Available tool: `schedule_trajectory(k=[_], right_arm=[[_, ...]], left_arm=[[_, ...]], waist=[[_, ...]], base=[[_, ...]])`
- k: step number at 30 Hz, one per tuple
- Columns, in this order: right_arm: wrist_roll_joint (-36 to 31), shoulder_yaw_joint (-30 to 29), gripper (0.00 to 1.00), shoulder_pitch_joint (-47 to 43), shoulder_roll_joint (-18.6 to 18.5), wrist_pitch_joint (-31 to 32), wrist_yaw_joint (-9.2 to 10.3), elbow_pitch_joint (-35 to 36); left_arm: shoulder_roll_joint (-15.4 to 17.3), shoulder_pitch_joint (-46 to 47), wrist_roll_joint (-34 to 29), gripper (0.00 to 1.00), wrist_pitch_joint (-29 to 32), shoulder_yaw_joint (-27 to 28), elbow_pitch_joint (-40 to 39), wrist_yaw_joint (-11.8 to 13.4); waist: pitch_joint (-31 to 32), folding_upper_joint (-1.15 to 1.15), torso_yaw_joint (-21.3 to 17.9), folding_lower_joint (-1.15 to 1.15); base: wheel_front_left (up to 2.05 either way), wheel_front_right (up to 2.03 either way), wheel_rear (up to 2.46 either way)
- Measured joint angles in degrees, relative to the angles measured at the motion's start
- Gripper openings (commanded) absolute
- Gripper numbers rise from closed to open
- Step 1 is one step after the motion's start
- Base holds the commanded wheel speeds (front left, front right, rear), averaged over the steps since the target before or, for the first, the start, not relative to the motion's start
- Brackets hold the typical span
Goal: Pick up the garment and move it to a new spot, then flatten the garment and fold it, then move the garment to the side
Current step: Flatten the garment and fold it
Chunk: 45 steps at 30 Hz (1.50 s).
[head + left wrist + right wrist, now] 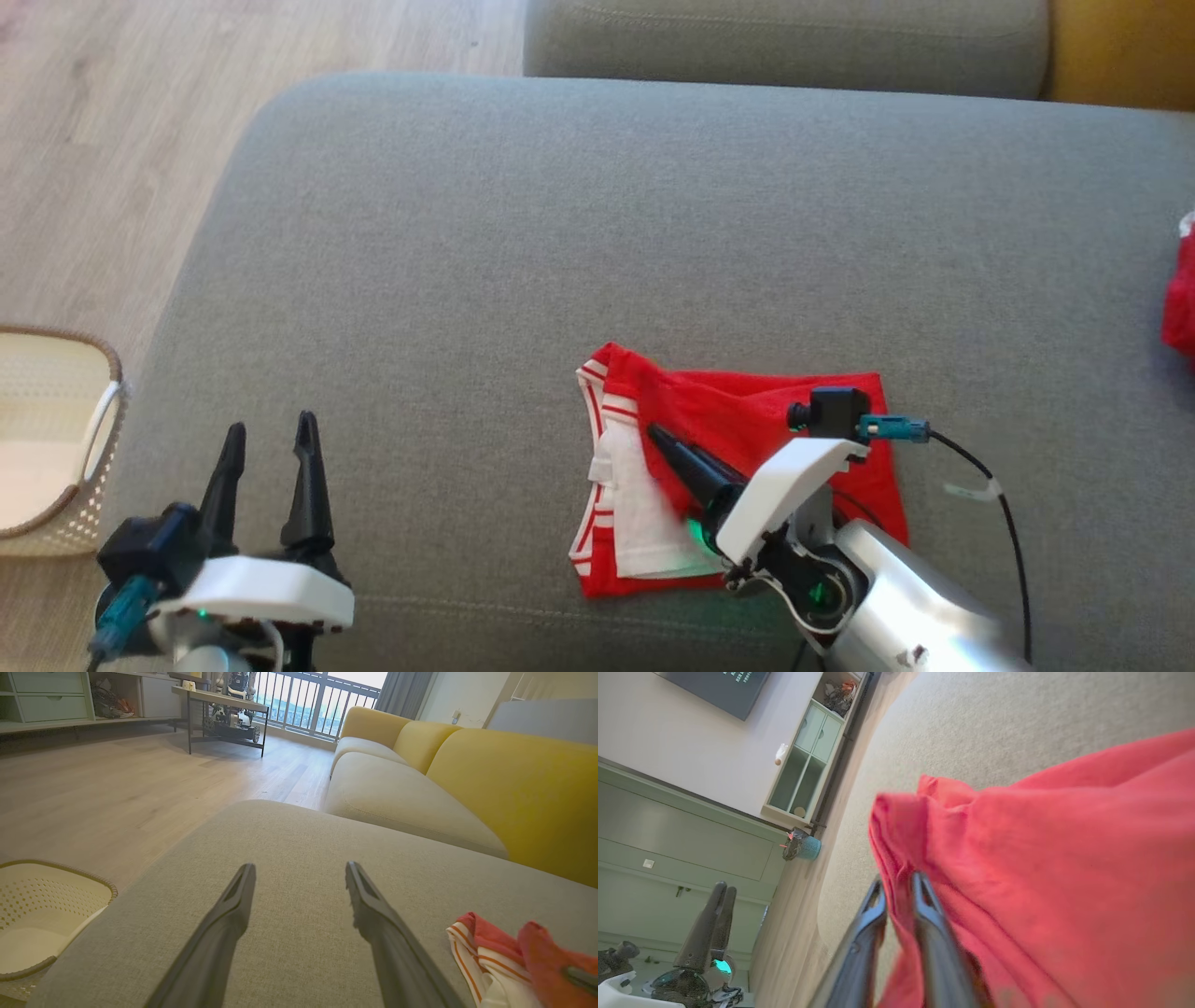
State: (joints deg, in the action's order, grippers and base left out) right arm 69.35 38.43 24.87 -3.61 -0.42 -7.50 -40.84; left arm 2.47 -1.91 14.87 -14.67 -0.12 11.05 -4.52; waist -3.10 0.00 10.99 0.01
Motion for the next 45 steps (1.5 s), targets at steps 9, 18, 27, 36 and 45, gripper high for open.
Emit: schedule_trajectory(k=[9,18,27,36,45], right_arm=[[6.8,6.6,1.00,5.8,-0.1,-5.5,0.00,-1.2],[1.2,4.7,1.00,12.0,-0.3,-11.3,0.00,-6.8],[-16.5,-4.1,1.00,14.2,-8.8,-13.8,0.00,-6.7],[-43.0,-26.0,1.00,1.6,-10.9,-14.0,0.00,9.1],[-60.1,-42.3,1.00,-14.5,-2.9,-14.0,0.00,24.8]], left_arm=[[0.0,0.4,0.0,1.00,0.0,0.2,0.4,0.1],[0.0,0.4,0.6,1.00,0.0,0.1,0.1,1.0],[0.0,0.4,0.9,1.00,0.0,0.2,-1.1,1.2],[0.0,0.5,1.6,1.00,0.0,-0.1,-3.1,1.5],[0.0,0.5,2.4,1.00,0.0,-0.7,-3.6,2.1]], waist=[[-0.1,0.00,-0.6,0.00],[0.8,0.00,-3.7,0.00],[1.2,0.00,-6.6,0.00],[0.9,0.00,-8.3,0.00],[1.0,0.00,-8.8,-0.01]], base=[[0.00,0.00,0.00],[0.00,0.00,0.00],[0.00,0.00,0.00],[0.00,0.00,0.00],[0.00,0.00,0.00]])
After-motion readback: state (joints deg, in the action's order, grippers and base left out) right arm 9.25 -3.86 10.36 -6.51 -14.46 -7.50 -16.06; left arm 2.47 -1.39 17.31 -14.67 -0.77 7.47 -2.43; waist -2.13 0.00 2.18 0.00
